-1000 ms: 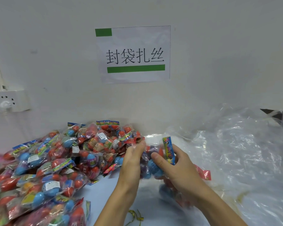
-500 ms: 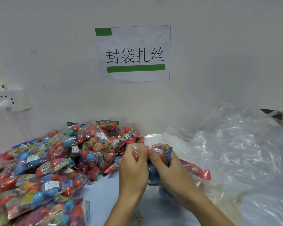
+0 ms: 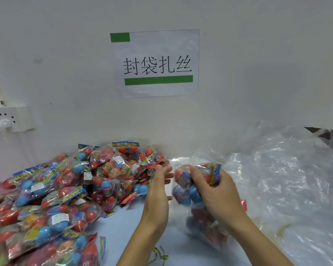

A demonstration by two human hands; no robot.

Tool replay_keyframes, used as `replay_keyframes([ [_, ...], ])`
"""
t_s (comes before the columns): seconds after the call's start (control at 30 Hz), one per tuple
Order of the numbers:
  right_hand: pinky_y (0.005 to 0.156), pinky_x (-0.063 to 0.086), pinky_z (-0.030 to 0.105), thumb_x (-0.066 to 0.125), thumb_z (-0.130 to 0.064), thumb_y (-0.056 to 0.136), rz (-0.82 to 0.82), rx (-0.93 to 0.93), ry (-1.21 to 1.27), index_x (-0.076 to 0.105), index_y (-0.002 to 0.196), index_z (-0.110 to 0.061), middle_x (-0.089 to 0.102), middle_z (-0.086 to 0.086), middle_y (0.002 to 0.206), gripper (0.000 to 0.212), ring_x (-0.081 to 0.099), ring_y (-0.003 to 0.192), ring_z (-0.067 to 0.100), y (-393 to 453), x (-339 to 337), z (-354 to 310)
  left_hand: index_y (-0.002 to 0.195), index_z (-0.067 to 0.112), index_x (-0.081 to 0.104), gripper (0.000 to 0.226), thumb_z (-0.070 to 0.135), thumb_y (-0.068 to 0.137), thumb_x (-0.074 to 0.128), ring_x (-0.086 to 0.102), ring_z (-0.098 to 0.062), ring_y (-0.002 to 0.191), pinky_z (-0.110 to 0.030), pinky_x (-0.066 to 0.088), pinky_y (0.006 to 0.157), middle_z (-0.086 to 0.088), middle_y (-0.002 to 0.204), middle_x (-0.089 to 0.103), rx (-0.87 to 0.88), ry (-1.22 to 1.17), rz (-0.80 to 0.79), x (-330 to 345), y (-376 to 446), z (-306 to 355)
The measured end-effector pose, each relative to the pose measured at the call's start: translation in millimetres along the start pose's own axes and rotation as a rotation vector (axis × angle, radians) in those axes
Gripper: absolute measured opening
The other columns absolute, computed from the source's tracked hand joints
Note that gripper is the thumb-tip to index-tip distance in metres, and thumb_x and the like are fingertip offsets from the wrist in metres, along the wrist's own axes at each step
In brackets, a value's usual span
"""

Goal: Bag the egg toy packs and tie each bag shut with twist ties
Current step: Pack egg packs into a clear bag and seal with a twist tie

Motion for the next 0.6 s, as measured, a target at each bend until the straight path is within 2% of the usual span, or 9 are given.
replay_keyframes([
  [0.1, 0.048, 0.051, 0.021, 0.062, -0.072, 0.063, 0.109, 0.070, 0.070, 0.074, 0.083, -0.012, 0.076, 0.000, 0.073, 0.064, 0.071, 0.063, 0.010, 8.0, -13.8, -1.8, 0.130, 0.025, 0.055, 0.033, 0.038, 0.105, 0.040, 0.053, -0.009, 0.120, -0.039, 0.045, 0.106, 0.004, 0.133, 0.058, -0.023, 0.228, 0.038, -8.3, 5.2, -7.3],
  [0.17, 0.044, 0.048, 0.028, 0.065, -0.073, 0.059, 0.129, 0.124, 0.193, 0.076, 0.075, -0.015, 0.074, 0.005, 0.069, 0.061, 0.067, 0.057, 0.016, 12.0, -19.1, -4.0, 0.144, 0.022, 0.044, 0.044, 0.030, 0.102, 0.052, 0.049, -0.007, 0.122, -0.029, 0.041, 0.106, 0.006, 0.139, 0.053, -0.070, 0.414, -0.044, -8.1, 7.0, -19.7],
  [0.2, 0.048, 0.047, 0.030, 0.067, -0.072, 0.056, 0.120, 0.145, 0.269, 0.076, 0.074, -0.016, 0.073, 0.009, 0.073, 0.060, 0.065, 0.059, 0.019, 13.2, -20.7, -5.5, 0.147, 0.022, 0.040, 0.053, 0.031, 0.098, 0.059, 0.049, -0.007, 0.121, -0.024, 0.041, 0.102, 0.007, 0.136, 0.053, -0.094, 0.470, -0.091, -6.5, 6.3, -25.5],
  [0.3, 0.059, 0.046, 0.035, 0.069, -0.065, 0.064, 0.087, 0.175, 0.407, 0.077, 0.083, -0.014, 0.072, 0.018, 0.086, 0.055, 0.063, 0.074, 0.030, 15.1, -26.3, -10.4, 0.143, 0.026, 0.039, 0.067, 0.042, 0.087, 0.072, 0.056, -0.002, 0.105, -0.011, 0.046, 0.079, 0.011, 0.118, 0.057, -0.136, 0.558, -0.200, -0.6, 2.7, -34.7],
  [0.37, 0.050, 0.049, 0.029, 0.065, -0.059, 0.076, 0.071, 0.178, 0.458, 0.079, 0.076, -0.021, 0.074, 0.010, 0.082, 0.041, 0.067, 0.066, 0.021, 16.0, -30.5, -11.7, 0.134, 0.027, 0.047, 0.059, 0.039, 0.084, 0.076, 0.057, -0.002, 0.088, -0.010, 0.042, 0.066, 0.008, 0.101, 0.059, -0.121, 0.632, -0.218, -0.8, 2.9, -37.0],
  [0.43, 0.041, 0.045, 0.022, 0.062, -0.054, 0.086, 0.095, 0.185, 0.482, 0.076, 0.072, -0.021, 0.071, 0.004, 0.073, 0.039, 0.063, 0.055, 0.013, 16.4, -33.8, -13.2, 0.116, 0.023, 0.059, 0.039, 0.030, 0.083, 0.078, 0.054, -0.005, 0.072, -0.015, 0.042, 0.062, 0.004, 0.088, 0.060, -0.095, 0.640, -0.199, -2.4, 3.9, -35.5],
  [0.5, 0.041, 0.042, 0.022, 0.061, -0.054, 0.089, 0.157, 0.174, 0.482, 0.070, 0.077, -0.018, 0.068, 0.002, 0.071, 0.038, 0.059, 0.054, 0.012, 17.7, -37.6, -13.4, 0.096, 0.022, 0.066, 0.017, 0.023, 0.084, 0.078, 0.046, -0.002, 0.062, -0.015, 0.040, 0.059, 0.005, 0.075, 0.058, -0.033, 0.592, -0.164, -2.6, 3.7, -27.5],
  [0.53, 0.043, 0.042, 0.024, 0.061, -0.054, 0.088, 0.193, 0.154, 0.488, 0.068, 0.081, -0.018, 0.069, 0.002, 0.072, 0.037, 0.059, 0.056, 0.011, 18.0, -39.4, -14.7, 0.088, 0.022, 0.066, 0.012, 0.018, 0.085, 0.076, 0.043, 0.000, 0.058, -0.012, 0.036, 0.056, 0.007, 0.069, 0.052, 0.007, 0.570, -0.136, -3.0, 3.6, -22.6],
  [0.6, 0.044, 0.042, 0.024, 0.062, -0.056, 0.084, 0.284, 0.097, 0.495, 0.066, 0.085, -0.018, 0.069, 0.000, 0.074, 0.038, 0.060, 0.058, 0.010, 18.8, -43.9, -15.8, 0.078, 0.021, 0.065, 0.020, 0.004, 0.087, 0.071, 0.043, 0.001, 0.056, -0.011, 0.036, 0.056, 0.009, 0.065, 0.048, 0.080, 0.543, -0.060, -5.7, 4.8, -13.9],
])
Point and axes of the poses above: each hand's wrist, its own y-axis towards the middle knuckle, its own x-axis out of the palm, z = x × y, the point moved 3 cm from there along y, towards the middle knuckle
